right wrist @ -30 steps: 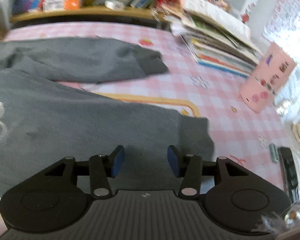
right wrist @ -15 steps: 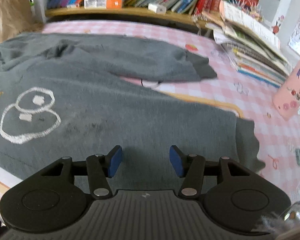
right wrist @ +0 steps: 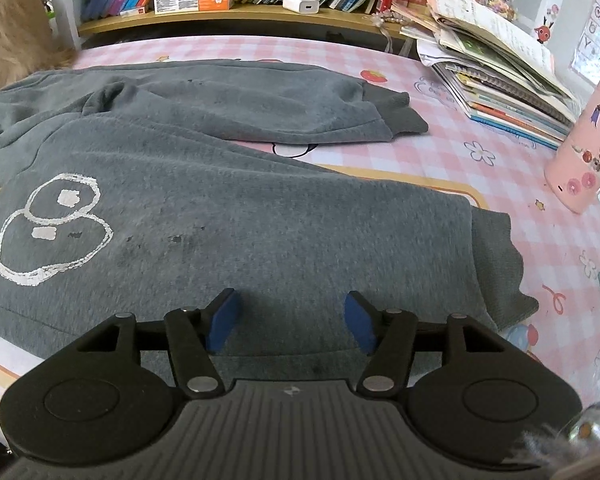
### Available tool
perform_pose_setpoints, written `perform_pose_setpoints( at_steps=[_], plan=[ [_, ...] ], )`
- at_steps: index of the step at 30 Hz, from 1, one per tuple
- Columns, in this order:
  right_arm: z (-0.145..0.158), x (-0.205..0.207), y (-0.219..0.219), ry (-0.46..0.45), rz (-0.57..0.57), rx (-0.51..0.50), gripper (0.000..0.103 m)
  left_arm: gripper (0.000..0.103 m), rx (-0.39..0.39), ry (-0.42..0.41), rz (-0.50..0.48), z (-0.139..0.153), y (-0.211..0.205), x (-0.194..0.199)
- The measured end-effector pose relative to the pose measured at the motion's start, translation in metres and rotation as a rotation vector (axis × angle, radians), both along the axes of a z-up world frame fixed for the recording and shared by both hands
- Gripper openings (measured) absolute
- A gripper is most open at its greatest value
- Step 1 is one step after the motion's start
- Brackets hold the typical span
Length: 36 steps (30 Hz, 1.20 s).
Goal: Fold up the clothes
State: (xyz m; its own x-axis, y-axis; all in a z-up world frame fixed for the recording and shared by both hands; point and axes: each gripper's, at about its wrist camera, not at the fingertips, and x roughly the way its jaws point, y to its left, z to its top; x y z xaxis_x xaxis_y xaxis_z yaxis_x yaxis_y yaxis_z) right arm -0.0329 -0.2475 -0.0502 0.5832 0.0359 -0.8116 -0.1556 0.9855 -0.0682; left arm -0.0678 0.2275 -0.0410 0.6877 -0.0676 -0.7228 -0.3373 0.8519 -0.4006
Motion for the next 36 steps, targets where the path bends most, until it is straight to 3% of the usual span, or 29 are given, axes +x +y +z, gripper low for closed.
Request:
perform_pose_setpoints(
  at_steps=[3, 5, 7, 10, 12, 14, 17, 18, 23, 28, 33, 36],
  plan=[
    [0.0, 0.002, 0.0, 0.004, 0.003, -0.006, 0.059, 0.011, 0.199, -0.18, -0.158, 0.042, -0.032, -0.012],
    [0.001, 0.003, 0.001, 0.006, 0.005, -0.009, 0.059, 0.012, 0.264, -0.243, -0.194, 0.061, -0.042, -0.017],
    [0.001, 0.003, 0.001, 0.007, 0.008, -0.013, 0.059, 0.012, 0.243, -0.194, -0.132, 0.055, -0.033, -0.013],
    [0.0, 0.003, 0.003, -0.004, 0.005, -0.021, 0.059, 0.014, 0.126, 0.045, 0.005, 0.02, -0.005, -0.003],
    [-0.001, 0.002, 0.002, -0.007, 0.003, -0.018, 0.059, 0.019, 0.114, 0.103, 0.017, 0.012, -0.004, -0.004],
    [-0.001, 0.003, 0.001, -0.005, 0.001, -0.014, 0.06, 0.025, 0.161, 0.092, -0.001, 0.017, -0.011, -0.005],
    [-0.001, 0.004, 0.001, -0.005, 0.001, -0.015, 0.061, 0.047, 0.187, 0.056, -0.001, 0.027, -0.011, -0.003],
    [-0.001, 0.004, 0.001, -0.005, 0.001, -0.015, 0.061, 0.054, 0.174, 0.044, 0.012, 0.027, -0.008, -0.004],
    [-0.002, 0.003, 0.001, -0.008, 0.0, -0.012, 0.062, 0.056, 0.001, 0.03, 0.085, 0.016, 0.017, -0.001],
    [-0.002, 0.005, 0.001, -0.005, 0.009, -0.014, 0.062, 0.049, -0.118, 0.038, 0.175, 0.0, 0.028, 0.003],
    [-0.002, 0.006, 0.0, -0.003, 0.013, -0.013, 0.063, 0.016, -0.268, 0.032, 0.27, -0.014, 0.041, -0.003],
    [-0.002, 0.006, 0.0, -0.002, 0.009, -0.01, 0.064, 0.007, -0.269, -0.021, 0.284, -0.005, 0.041, -0.011]
  ],
)
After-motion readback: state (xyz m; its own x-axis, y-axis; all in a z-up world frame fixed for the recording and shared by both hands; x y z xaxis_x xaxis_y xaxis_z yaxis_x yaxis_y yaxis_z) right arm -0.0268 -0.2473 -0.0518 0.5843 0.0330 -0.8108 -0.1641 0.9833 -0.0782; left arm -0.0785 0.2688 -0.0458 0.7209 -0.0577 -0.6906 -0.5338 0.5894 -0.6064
